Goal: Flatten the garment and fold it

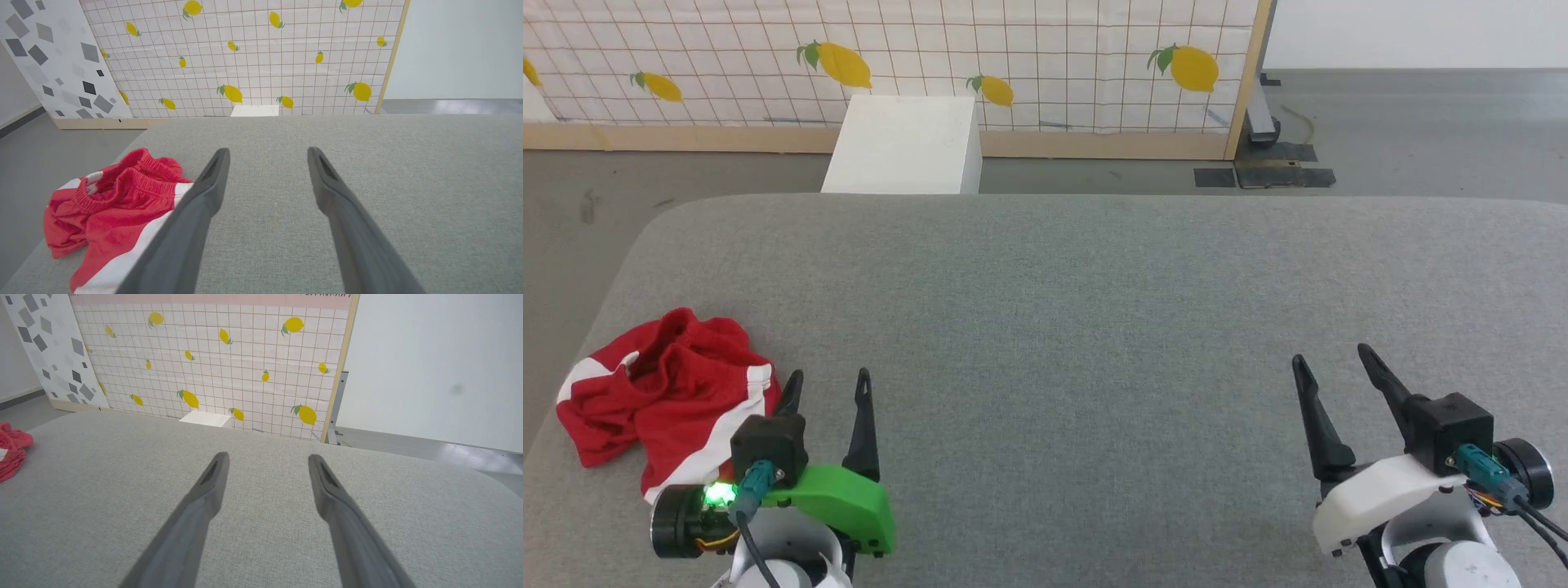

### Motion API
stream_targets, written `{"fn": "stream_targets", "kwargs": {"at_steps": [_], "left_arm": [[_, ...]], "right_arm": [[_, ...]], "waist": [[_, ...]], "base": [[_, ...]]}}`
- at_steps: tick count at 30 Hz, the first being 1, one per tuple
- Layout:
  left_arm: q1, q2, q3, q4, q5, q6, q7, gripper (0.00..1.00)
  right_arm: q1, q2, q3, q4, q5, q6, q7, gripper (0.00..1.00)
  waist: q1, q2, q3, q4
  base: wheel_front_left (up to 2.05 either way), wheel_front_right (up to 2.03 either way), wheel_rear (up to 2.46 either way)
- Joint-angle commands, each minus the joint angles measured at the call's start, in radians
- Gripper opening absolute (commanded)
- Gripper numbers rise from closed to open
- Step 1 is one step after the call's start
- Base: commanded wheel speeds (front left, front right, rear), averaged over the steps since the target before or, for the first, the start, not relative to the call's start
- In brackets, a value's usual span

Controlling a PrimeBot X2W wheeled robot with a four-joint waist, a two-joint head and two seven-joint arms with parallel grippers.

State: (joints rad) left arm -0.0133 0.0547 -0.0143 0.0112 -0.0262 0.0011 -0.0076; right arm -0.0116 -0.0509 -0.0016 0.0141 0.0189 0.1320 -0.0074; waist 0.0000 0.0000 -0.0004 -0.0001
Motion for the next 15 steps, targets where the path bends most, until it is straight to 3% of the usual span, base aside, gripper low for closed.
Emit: {"fn": "stream_targets", "kwargs": {"at_steps": [1, 15], "left_arm": [[-0.001, 0.000, -0.006, 0.007, -0.008, 0.003, -0.012, 1.00], [-0.001, 0.000, -0.012, 0.024, -0.032, 0.013, -0.040, 1.00]], "right_arm": [[0.004, 0.000, -0.004, 0.006, 0.013, 0.000, -0.011, 1.00], [0.008, 0.000, -0.011, 0.028, 0.041, 0.000, -0.039, 1.00]], "waist": [[0.0000, 0.0000, 0.000, 0.000], [0.0000, 0.0000, -0.004, 0.016]], "base": [[0.00, 0.00, 0.00], [0.00, 0.00, 0.00]]}}
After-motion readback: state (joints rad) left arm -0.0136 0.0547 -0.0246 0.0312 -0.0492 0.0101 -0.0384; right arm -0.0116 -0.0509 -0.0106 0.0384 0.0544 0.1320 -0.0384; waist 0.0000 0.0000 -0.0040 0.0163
